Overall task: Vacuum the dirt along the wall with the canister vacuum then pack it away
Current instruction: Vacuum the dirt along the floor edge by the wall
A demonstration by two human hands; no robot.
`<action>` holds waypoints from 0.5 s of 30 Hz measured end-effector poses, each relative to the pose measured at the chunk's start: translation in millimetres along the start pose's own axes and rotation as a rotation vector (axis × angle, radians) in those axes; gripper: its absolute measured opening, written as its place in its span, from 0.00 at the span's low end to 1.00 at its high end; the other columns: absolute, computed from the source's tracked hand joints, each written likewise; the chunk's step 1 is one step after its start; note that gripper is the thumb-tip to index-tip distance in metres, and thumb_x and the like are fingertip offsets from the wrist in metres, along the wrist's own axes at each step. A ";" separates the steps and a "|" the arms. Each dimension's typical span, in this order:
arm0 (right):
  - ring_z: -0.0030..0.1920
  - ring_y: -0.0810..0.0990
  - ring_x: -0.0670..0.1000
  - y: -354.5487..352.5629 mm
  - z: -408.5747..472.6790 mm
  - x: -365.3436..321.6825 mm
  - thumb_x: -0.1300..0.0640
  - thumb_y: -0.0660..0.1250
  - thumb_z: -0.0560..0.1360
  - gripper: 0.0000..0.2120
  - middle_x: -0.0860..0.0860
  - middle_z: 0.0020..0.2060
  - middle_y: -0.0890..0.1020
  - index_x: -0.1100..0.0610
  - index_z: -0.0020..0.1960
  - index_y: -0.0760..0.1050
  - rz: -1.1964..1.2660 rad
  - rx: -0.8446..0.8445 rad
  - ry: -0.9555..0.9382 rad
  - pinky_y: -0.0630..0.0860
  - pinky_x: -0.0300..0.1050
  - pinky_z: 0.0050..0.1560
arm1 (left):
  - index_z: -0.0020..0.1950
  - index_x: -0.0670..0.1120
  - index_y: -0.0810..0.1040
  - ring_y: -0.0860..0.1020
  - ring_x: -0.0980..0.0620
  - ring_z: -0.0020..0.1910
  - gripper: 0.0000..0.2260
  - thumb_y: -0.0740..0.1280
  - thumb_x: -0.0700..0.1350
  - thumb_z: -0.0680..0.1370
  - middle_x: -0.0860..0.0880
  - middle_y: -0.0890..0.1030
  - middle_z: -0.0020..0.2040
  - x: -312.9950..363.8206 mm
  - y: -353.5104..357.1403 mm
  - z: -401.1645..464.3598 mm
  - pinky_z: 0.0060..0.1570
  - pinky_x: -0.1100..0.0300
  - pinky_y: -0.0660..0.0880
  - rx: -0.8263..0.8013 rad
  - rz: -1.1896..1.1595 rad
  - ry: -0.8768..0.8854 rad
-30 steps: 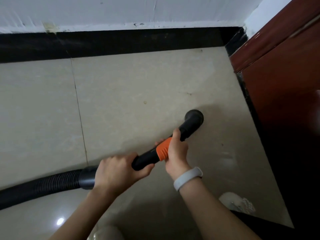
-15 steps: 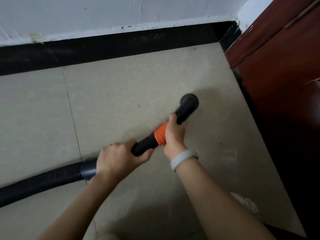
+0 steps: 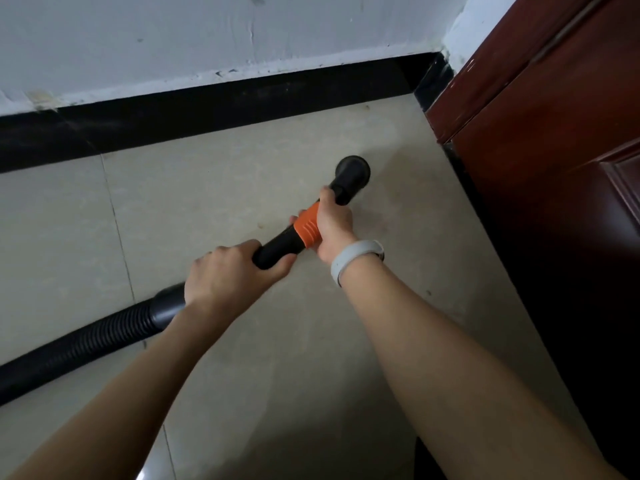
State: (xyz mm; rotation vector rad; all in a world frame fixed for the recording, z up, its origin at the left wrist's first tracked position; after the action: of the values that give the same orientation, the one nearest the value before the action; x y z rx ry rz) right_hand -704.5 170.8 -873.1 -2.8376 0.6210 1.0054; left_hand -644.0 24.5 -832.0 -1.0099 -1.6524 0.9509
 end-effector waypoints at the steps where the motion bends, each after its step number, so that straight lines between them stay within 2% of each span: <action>1: 0.23 0.75 0.49 -13.7 -4.3 4.0 0.52 0.61 0.79 0.15 0.53 0.23 0.74 0.60 0.37 0.68 0.028 0.043 0.002 0.79 0.45 0.30 | 0.32 0.50 0.66 0.71 0.49 0.29 0.25 0.51 0.73 0.65 0.55 0.69 0.26 5.9 4.2 -5.3 0.31 0.58 0.63 -0.023 0.010 0.024; 4: 0.19 0.75 0.48 -70.8 -22.7 26.2 0.51 0.60 0.79 0.17 0.50 0.19 0.74 0.61 0.37 0.68 0.060 0.203 -0.008 0.73 0.39 0.23 | 0.36 0.53 0.66 0.78 0.49 0.34 0.24 0.52 0.73 0.65 0.54 0.69 0.28 23.3 27.5 -31.0 0.32 0.60 0.66 -0.129 0.069 0.140; 7: 0.25 0.75 0.53 -119.7 -52.9 60.1 0.49 0.60 0.80 0.16 0.55 0.28 0.73 0.61 0.41 0.68 0.197 0.287 0.072 0.75 0.40 0.24 | 0.41 0.56 0.67 0.70 0.59 0.26 0.24 0.47 0.74 0.65 0.55 0.67 0.27 41.4 52.3 -67.4 0.26 0.64 0.63 -0.246 0.133 0.331; 10: 0.24 0.76 0.53 -143.4 -83.2 87.7 0.48 0.59 0.80 0.14 0.56 0.31 0.74 0.59 0.45 0.67 0.285 0.367 0.131 0.77 0.45 0.29 | 0.45 0.56 0.69 0.68 0.59 0.26 0.23 0.50 0.73 0.69 0.56 0.68 0.28 43.4 64.4 -91.0 0.27 0.67 0.62 -0.344 0.166 0.481; 13: 0.26 0.77 0.54 -138.6 -100.0 105.0 0.49 0.58 0.80 0.14 0.57 0.33 0.75 0.60 0.46 0.68 0.311 0.377 0.161 0.76 0.48 0.32 | 0.44 0.57 0.68 0.67 0.60 0.25 0.21 0.52 0.73 0.70 0.56 0.69 0.28 30.3 61.1 -96.3 0.26 0.68 0.60 -0.394 0.193 0.526; 15: 0.23 0.75 0.52 -126.5 -98.4 107.8 0.50 0.59 0.80 0.15 0.55 0.28 0.75 0.63 0.44 0.69 0.318 0.375 0.148 0.76 0.46 0.29 | 0.43 0.57 0.68 0.68 0.60 0.25 0.21 0.51 0.73 0.69 0.56 0.70 0.28 17.0 52.9 -94.3 0.26 0.67 0.62 -0.373 0.184 0.487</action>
State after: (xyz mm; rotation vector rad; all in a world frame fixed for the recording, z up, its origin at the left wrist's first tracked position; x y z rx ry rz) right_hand -520.5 229.8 -871.3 -2.5408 1.1668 0.6266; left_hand -547.2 71.8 -851.2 -1.5293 -1.3588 0.4571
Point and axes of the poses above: each hand's wrist, its own z-axis towards the middle knuckle, its own y-axis out of the palm, x = y × z, the point moved 8 cm from there along z, towards the middle knuckle
